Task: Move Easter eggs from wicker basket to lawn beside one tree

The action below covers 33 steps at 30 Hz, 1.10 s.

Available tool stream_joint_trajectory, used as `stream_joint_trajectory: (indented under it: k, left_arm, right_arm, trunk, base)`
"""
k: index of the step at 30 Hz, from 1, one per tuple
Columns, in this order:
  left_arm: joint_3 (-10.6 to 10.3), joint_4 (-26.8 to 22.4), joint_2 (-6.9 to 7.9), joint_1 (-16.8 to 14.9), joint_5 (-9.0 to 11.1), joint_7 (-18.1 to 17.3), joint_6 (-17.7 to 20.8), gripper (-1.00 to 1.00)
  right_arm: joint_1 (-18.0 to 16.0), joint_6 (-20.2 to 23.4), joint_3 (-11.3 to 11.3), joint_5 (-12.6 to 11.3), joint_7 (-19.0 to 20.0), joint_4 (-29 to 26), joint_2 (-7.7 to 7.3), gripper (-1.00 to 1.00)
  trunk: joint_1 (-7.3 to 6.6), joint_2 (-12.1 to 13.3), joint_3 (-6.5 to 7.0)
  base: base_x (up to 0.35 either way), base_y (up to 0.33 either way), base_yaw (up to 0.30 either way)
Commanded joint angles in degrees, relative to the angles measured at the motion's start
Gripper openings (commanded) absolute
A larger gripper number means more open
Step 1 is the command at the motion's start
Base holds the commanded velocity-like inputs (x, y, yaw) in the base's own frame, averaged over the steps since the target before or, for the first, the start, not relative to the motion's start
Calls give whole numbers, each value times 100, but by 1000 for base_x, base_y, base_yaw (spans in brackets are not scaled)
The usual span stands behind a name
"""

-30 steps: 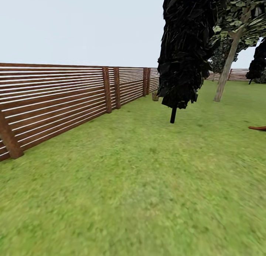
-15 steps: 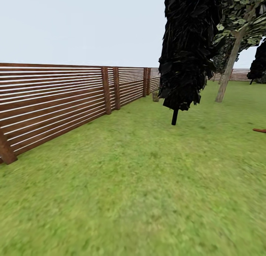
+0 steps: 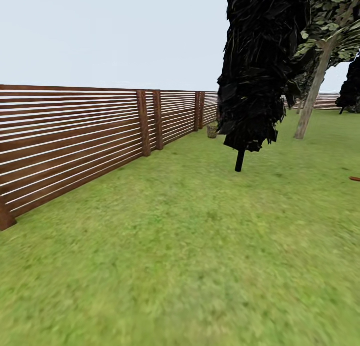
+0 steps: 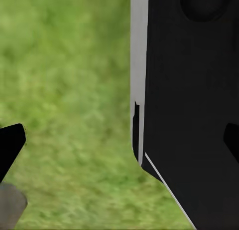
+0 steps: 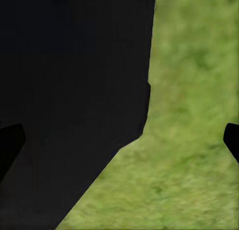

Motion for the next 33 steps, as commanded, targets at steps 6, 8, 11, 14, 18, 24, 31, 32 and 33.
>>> stream_joint_trajectory:
  k: [6,8,11,14,18,24,31,32,33]
  left_arm:
    - [-1,-7,0,4,-4,-7,2,100]
    - [0,-6,0,4,-4,-7,2,100]
    - [-2,-6,0,4,-4,-5,2,100]
    - [-5,-6,0,4,-4,-6,2,100]
    - [0,-6,0,4,-4,-5,4,100]
    - [1,-8,0,4,-6,-4,2,100]
    - [-1,-8,0,4,-4,-5,2,100]
    - [0,-9,0,4,-4,-5,2,100]
    - [-2,-8,0,4,-4,-4,2,100]
  right_arm:
    - [-1,-9,-2,18,8,3,2,100]
    - [-1,-9,-2,20,8,3,2,100]
    - [-1,-9,-2,18,8,3,1,100]
    - [-1,-9,-2,21,10,3,-2,100]
    - [-1,-9,3,25,11,3,1,100]
    - [-1,-9,6,27,17,4,2,100]
    - [-1,-9,7,27,17,4,2,100]
    - [-1,-9,7,27,17,4,2,100]
    - [-1,-9,7,27,17,5,2,100]
  trunk:
    - [3,-2,-3]
    - [3,-2,-3]
    - [3,-2,-3]
    - [3,-2,-3]
    - [3,-2,-1]
    - [3,-2,13]
    - [3,-2,23]
    - [3,-2,23]
    - [3,-2,23]
  base:
    - [212,271,0]
    - [198,284,0]
    - [196,285,0]
    - [199,286,-5]
    - [208,286,-89]
    - [217,282,-257]
    - [223,277,-286]
    - [231,273,-286]
    - [233,271,-280]
